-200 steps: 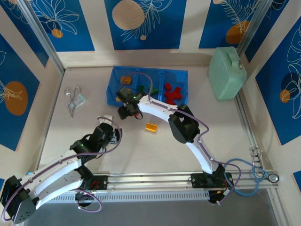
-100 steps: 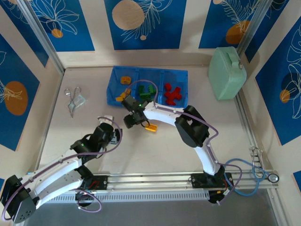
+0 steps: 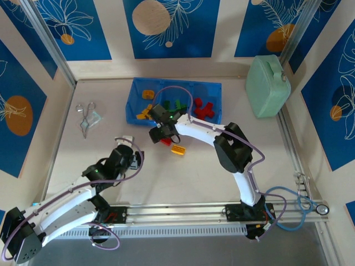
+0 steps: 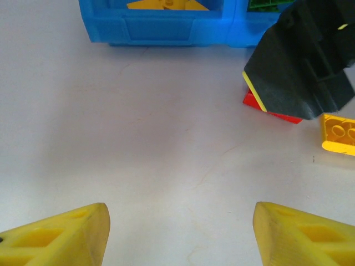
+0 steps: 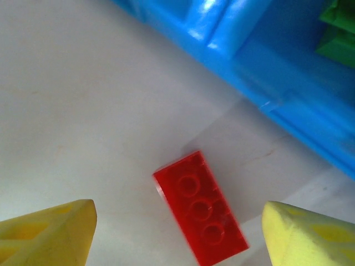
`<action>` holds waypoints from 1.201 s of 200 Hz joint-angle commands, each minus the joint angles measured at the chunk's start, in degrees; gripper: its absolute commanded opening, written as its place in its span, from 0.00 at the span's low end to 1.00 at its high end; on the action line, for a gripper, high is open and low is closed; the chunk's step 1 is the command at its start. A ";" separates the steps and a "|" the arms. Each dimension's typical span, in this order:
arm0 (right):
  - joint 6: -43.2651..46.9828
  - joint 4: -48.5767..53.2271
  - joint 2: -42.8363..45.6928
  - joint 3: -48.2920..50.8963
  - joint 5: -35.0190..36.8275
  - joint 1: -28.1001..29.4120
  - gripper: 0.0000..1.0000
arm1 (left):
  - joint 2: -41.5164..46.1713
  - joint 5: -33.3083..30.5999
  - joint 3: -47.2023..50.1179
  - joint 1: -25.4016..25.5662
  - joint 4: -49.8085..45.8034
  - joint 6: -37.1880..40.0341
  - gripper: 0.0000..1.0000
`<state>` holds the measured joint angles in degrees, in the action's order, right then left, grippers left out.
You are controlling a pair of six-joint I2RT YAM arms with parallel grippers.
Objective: Sort the legos into containers by color
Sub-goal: Move the lego to the center of the table, then pick up the lego from the center of the table.
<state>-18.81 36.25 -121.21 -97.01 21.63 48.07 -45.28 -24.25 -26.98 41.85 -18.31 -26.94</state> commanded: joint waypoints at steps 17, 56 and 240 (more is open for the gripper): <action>2.18 3.79 -3.85 -1.57 -2.11 -0.99 0.72 | 0.73 0.17 0.00 -0.61 0.10 0.13 0.69; 2.16 2.76 -4.80 0.20 -4.43 -0.88 0.69 | -0.94 0.59 -0.43 -0.58 1.33 0.47 0.69; 1.26 5.12 11.06 3.23 3.53 -7.56 0.38 | -3.41 4.24 -1.68 -0.49 4.16 1.83 0.68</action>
<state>-17.96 39.57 -116.03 -92.51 21.69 45.54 -48.25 -22.31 -27.07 41.85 -15.53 -26.44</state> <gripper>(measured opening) 0.377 0.685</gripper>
